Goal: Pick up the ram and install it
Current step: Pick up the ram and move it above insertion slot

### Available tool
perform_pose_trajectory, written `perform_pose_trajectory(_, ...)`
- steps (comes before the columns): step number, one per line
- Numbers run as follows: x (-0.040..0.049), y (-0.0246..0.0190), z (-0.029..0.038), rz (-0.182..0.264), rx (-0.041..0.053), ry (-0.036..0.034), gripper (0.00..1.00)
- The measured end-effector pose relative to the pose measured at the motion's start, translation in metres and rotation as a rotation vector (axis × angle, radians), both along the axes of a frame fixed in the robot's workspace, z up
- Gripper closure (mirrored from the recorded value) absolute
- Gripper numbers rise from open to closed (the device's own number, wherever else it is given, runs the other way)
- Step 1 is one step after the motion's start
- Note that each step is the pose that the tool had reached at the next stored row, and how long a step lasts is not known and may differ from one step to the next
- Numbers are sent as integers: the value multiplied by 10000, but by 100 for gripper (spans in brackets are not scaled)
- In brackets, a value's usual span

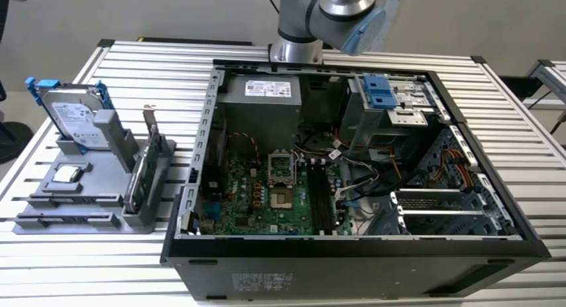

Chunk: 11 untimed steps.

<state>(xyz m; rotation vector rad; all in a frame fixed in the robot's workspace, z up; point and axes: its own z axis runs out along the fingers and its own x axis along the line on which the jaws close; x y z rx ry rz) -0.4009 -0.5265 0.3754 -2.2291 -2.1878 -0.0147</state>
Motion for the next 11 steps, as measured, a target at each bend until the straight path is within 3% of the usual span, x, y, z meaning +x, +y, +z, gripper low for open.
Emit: perform_pose_trajectory(11,0,0,-40,0,0,1,0)
